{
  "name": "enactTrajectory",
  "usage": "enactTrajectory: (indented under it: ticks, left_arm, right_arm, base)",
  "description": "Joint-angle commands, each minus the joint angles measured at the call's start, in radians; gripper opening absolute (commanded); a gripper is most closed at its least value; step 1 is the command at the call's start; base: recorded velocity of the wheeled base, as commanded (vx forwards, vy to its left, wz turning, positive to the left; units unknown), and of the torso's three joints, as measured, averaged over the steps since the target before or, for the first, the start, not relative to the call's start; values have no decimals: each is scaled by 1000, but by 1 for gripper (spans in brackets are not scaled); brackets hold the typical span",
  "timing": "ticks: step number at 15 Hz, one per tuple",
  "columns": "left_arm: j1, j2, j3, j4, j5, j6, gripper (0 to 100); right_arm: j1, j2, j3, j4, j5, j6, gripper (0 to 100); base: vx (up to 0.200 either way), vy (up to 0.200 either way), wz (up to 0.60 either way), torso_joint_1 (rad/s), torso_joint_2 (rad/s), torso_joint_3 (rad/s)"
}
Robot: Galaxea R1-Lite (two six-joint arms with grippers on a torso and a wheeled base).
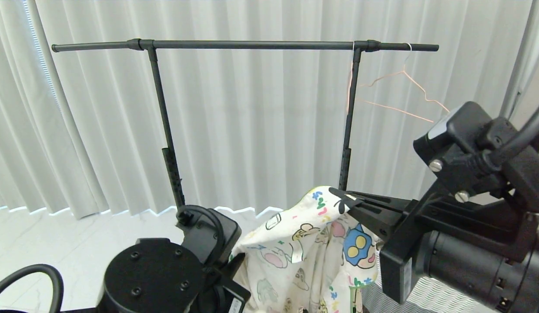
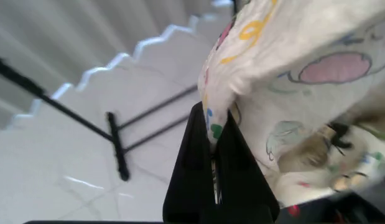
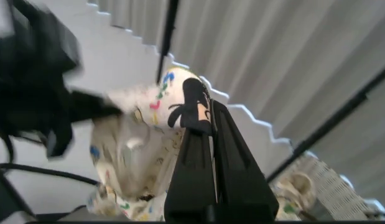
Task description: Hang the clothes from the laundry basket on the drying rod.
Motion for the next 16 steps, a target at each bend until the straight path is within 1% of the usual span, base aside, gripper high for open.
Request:
enactTrajectory:
  ticks: [1,3,5,6,7,8,9,11,13,14,16]
  left_arm:
    - [7,-38,-44,-31,48,42,0]
    - [10,-109,-128,-31,23,175,0]
    - [18,-133,-225,-25,-38,272,0]
    - [20,-129,-276,-22,-38,310,0]
    - [26,-121,-328,-20,-38,332,0]
    - [27,-106,-381,-17,-38,347,0]
    - [29,-89,-449,-17,-38,348,0]
    - [43,-52,-553,-17,-26,348,0]
    - [43,-54,-556,-17,-21,348,0]
    - [41,-55,-555,-15,-19,348,0]
    - [32,-67,-572,20,-19,350,0]
  right_arm:
    - [-21,-58,63,0,-40,0,0]
    - [-39,-110,115,0,-74,0,0]
    - [-70,-156,124,-2,-77,-17,0]
    - [-98,-179,118,-3,-74,-49,0]
    - [-134,-202,107,-3,-68,-85,0]
    - [-167,-220,87,-3,-55,-111,0]
    - [-197,-234,55,-3,-22,-123,0]
    - [-271,-229,-23,-2,89,-143,0]
    - [-358,-200,-98,-2,202,-180,0]
    - [-381,-183,-137,-2,231,-189,0]
    - [-386,-153,-209,-2,244,-190,0]
  base:
    - [0,0,0,0,0,0]
    - [0,0,0,0,0,0]
    - [0,0,0,0,0,0]
    - [0,0,0,0,0,0]
    - [0,0,0,0,0,0]
    - [0,0,0,0,0,0]
    - [0,0,0,0,0,0]
    - [0,0,0,0,0,0]
    - [0,0,0,0,0,0]
    - [0,0,0,0,0,0]
    - [0,0,0,0,0,0]
